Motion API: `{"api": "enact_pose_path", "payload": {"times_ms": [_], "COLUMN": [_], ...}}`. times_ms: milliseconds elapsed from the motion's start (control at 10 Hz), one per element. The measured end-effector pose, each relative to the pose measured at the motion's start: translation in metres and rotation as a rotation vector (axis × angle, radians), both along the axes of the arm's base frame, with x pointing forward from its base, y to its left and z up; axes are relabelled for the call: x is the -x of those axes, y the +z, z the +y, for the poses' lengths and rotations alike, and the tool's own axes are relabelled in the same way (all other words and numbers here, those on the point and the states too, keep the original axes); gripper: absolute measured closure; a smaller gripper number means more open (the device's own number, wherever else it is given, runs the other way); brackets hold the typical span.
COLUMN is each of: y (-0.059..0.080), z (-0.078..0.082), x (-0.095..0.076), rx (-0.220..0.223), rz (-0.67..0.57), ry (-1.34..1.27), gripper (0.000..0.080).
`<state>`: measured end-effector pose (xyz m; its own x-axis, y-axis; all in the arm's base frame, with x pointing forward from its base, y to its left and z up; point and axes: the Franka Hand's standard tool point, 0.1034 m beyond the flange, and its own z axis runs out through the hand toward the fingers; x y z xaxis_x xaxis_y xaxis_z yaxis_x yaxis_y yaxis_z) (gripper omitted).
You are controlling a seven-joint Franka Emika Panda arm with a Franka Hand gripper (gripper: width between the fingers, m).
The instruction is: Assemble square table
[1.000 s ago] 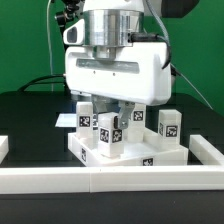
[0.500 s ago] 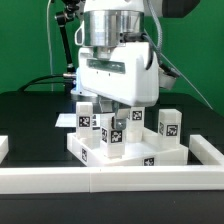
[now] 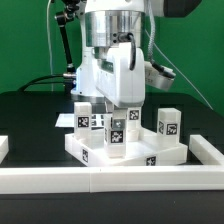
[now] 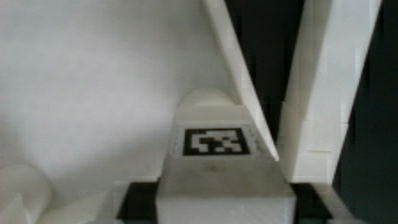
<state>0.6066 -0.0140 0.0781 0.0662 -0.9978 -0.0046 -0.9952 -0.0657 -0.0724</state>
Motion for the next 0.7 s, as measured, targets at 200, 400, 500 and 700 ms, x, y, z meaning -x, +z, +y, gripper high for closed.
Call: {"api": "enact_pose_path", "payload": {"times_ms": [200, 400, 500, 700], "y": [-0.0001, -0.0011, -0.0028, -0.0044], "z": [0.0007, 0.0006, 0.0006, 0.0017], "x": [0.0000, 0.0004, 0.0012, 0.0019], "rx": [-0.005, -0.001, 0.001, 0.015], "rz": [0.000, 0.001, 0.004, 0.006], "ry": [-0.022, 0.022, 0.041, 0.205], "gripper": [0.0509, 0.0509, 0.0403, 0.0186]}}
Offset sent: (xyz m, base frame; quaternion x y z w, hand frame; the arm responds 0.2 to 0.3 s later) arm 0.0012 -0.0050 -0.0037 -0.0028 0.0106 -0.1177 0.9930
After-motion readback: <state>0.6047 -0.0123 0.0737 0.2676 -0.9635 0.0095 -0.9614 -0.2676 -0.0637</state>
